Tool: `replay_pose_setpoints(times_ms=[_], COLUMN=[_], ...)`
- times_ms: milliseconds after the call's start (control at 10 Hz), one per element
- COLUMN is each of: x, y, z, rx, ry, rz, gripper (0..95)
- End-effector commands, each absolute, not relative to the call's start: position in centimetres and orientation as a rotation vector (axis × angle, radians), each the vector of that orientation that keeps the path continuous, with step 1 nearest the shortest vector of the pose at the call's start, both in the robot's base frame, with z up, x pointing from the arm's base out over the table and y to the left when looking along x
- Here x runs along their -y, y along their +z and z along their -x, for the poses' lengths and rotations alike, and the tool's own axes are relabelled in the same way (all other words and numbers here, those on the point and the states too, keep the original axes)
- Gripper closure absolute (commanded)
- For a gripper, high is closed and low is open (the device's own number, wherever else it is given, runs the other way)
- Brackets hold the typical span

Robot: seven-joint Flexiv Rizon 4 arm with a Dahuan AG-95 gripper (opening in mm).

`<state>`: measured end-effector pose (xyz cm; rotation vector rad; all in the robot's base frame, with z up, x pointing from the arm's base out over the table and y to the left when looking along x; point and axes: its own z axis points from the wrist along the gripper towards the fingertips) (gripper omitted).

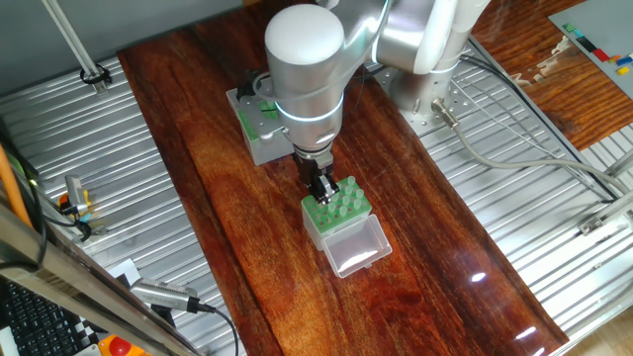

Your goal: Transfer all large pipette tips from one holder to another

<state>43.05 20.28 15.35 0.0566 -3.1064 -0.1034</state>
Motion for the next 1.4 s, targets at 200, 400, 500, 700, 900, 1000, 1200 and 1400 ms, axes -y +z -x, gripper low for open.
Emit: replay_pose_setpoints(times_ms=[200, 400, 500, 700, 900, 1000, 1200, 1400], x=[-20.13, -19.96, -19.88, -19.82, -19.83, -19.83, -19.84, -19.88], y=[15.08, 14.84, 14.74, 14.66, 14.75, 14.81, 14.9, 15.11], z=[-42.93, -42.62, -42.47, -42.35, -42.34, -42.34, -42.33, -42.32], rx=[3.105, 3.102, 3.101, 3.097, 3.085, 3.076, 3.067, 3.055], ry=[-0.103, -0.103, -0.103, -0.103, -0.104, -0.108, -0.122, -0.136], rz=[-0.059, -0.05, -0.048, -0.042, -0.022, -0.005, 0.018, 0.04], gripper=[76.0, 76.0, 76.0, 76.0, 76.0, 76.0, 76.0, 76.0])
